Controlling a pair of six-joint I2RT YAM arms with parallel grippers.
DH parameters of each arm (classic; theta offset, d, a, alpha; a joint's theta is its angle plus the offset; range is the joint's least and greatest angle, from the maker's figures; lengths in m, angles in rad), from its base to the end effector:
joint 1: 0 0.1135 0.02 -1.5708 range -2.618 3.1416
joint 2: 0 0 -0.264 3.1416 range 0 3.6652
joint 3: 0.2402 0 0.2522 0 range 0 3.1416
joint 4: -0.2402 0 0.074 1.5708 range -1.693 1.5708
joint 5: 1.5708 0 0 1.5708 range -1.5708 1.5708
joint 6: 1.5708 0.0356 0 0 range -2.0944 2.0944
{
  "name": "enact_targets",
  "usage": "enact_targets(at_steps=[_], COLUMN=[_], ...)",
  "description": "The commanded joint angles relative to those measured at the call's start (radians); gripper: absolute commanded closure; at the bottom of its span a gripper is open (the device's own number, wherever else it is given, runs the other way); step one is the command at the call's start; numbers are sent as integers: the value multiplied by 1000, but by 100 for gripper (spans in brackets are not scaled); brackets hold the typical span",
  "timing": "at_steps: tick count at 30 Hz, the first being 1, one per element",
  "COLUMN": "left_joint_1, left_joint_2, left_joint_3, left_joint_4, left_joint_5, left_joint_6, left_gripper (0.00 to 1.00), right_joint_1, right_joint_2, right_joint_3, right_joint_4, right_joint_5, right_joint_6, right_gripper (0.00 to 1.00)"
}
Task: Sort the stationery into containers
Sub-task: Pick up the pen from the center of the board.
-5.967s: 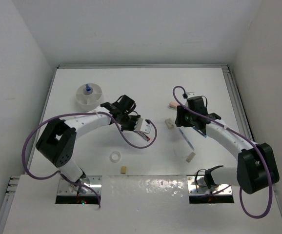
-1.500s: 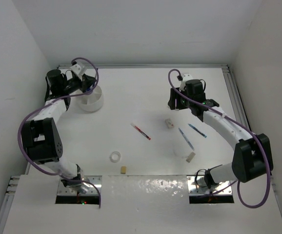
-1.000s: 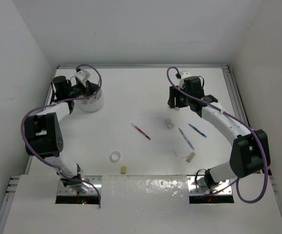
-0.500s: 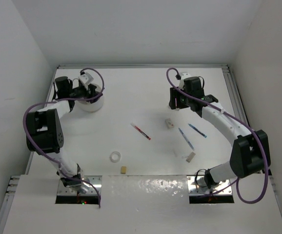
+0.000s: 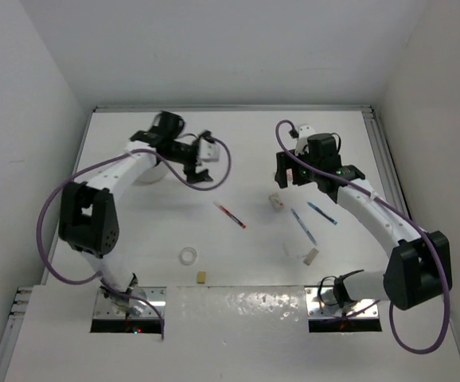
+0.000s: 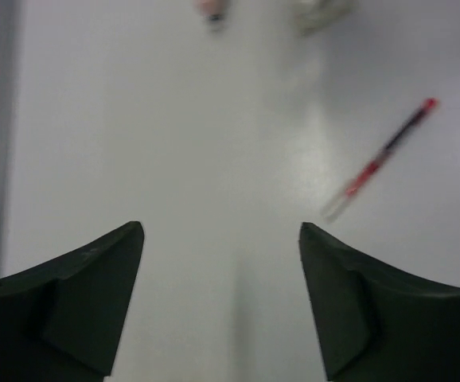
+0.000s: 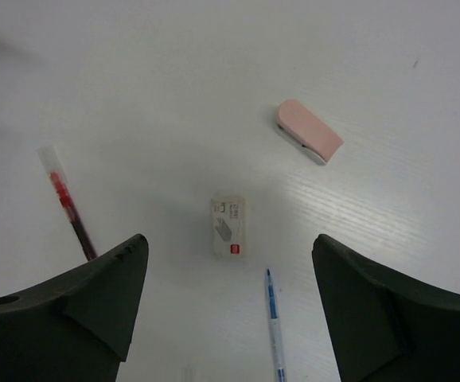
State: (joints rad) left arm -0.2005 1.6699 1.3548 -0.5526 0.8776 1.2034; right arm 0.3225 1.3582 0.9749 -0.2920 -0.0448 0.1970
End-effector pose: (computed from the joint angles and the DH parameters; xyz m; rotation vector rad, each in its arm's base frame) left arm 0.3475 -0.0986 0.2835 1.6221 1.3618 -0.4910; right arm 0.2835 0.0964 0.2671 -0.1664 2.2600 0.3286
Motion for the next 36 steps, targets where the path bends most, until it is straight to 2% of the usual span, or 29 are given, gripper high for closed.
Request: enact_targets(at_steps=[1, 4, 9, 11, 17, 20, 25, 30, 31, 34, 36], left_joint_1=[-150, -248, -407, -434, -470, -487, -527, -536, -534, -513, -472], left_joint_2=[114, 192, 275, 301, 405, 403, 398, 401, 396, 384, 363], left_joint_3=[35, 69, 76, 86, 158, 109, 34, 24, 26, 39, 72], left_joint_4=[-395, -402, -330, -310, -302, -265, -193, -173, -168, -182, -214], left_joint_5=[-104, -118, -294, -345, -457, -518, -589, -545, -520, -476, -395], left_joint_6=[201, 127, 94, 93, 16, 44, 50, 51, 50, 8, -8], left_gripper=[18, 3, 8, 11, 31, 36, 52, 85, 100, 100, 100], right_joint_1=[-23, -45, -56, -57, -60, -62, -68, -74, -73, -74, -77], right_joint_2=[-62, -74, -94, -125, -192, -228, -261, -283, -286, -292, -291], right_joint_3=[-62, -74, -99, -133, -199, -228, -248, -249, -252, -257, -251], right_joint_4=[14, 5, -7, 13, 31, 46, 51, 37, 33, 31, 33], right_joint_5=[-96, -173, -205, -208, -211, -199, -175, -155, -145, -136, -133], right_joint_6=[-30, -45, -45, -44, -38, -28, -22, -27, -27, -30, -25], right_gripper=[16, 13, 12, 12, 12, 12, 12, 12, 12, 12, 12])
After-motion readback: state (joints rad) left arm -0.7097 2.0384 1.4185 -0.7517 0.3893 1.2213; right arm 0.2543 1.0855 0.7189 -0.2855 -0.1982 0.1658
